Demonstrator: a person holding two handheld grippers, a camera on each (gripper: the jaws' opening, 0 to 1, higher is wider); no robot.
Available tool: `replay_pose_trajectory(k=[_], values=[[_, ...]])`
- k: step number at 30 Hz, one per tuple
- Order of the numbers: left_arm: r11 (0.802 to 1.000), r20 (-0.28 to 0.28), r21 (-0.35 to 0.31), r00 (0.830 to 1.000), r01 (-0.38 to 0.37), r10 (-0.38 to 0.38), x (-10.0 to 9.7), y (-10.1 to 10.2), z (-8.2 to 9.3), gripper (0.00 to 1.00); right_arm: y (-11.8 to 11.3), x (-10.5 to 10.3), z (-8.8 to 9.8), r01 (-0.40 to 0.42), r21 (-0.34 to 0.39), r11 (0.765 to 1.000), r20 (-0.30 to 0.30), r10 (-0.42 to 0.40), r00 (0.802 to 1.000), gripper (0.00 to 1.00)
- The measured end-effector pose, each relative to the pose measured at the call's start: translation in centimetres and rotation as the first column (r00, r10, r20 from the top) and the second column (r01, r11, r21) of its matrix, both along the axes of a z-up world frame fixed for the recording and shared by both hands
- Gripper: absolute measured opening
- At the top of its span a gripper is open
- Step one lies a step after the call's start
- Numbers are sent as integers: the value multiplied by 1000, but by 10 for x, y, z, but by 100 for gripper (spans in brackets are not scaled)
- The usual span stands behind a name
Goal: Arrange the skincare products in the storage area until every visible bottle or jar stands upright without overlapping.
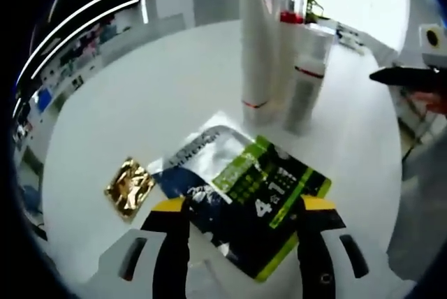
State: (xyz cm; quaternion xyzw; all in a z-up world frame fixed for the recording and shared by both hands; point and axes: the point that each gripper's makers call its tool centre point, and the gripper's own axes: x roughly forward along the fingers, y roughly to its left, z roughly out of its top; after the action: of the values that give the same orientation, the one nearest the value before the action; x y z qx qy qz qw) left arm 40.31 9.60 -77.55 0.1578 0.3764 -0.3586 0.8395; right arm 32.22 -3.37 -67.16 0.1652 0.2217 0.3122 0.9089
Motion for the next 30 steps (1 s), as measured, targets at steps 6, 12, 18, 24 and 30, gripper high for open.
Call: replay_pose_trajectory(k=[6, 12, 18, 24, 30], values=[[1000, -12, 4, 1000, -7, 7, -6, 4, 6, 61, 1, 0, 0, -6, -6, 1000, 6, 6, 1000, 100], [1000, -18, -5, 1000, -13, 12, -12, 12, 17, 64, 3, -1, 1, -14, -17, 1000, 12, 14, 1000, 100], [999, -19, -10, 999, -49, 49, -22, 27, 27, 68, 3, -1, 4, -10, -17, 1000, 25, 10, 1000, 100], [999, -31, 2, 999, -43, 43, -36, 36, 25, 73, 4, -2, 8, -11, -16, 1000, 44, 11, 999, 100], [998, -41, -11, 998, -57, 56, -49, 41, 29, 77, -2, -1, 11, 4, -13, 1000, 58, -3, 998, 100]])
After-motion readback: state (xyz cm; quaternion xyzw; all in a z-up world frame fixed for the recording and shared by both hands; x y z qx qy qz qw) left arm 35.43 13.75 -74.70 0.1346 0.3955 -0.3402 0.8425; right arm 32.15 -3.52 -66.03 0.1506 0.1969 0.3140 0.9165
